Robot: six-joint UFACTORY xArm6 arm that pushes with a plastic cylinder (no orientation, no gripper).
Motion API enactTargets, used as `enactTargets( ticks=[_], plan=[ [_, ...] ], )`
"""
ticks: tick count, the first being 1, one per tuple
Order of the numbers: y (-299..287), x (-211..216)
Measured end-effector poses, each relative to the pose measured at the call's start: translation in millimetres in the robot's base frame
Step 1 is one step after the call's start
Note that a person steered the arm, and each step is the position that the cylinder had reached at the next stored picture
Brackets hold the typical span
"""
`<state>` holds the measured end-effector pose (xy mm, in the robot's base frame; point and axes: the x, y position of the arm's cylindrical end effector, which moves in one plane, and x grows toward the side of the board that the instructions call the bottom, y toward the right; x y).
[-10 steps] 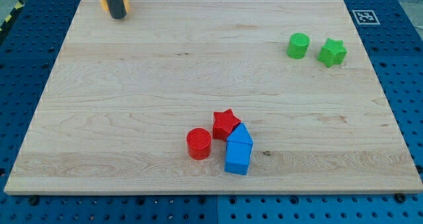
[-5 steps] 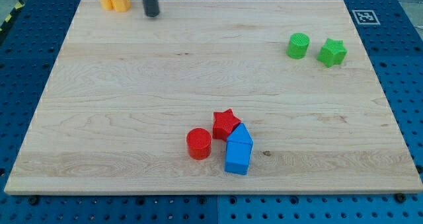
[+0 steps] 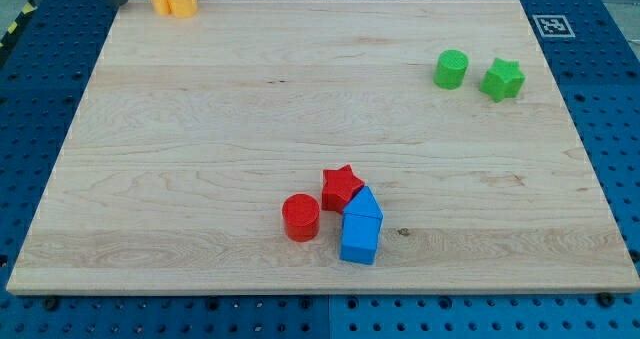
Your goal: Push the yellow hexagon center of the board
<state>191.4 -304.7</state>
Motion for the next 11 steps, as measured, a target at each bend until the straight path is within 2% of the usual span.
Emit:
enactTargets(
  ticks=[2, 4, 6, 8, 11],
  plan=[
    [23, 0],
    [136, 0],
    [179, 3],
    [186, 32],
    [198, 50]
  ],
)
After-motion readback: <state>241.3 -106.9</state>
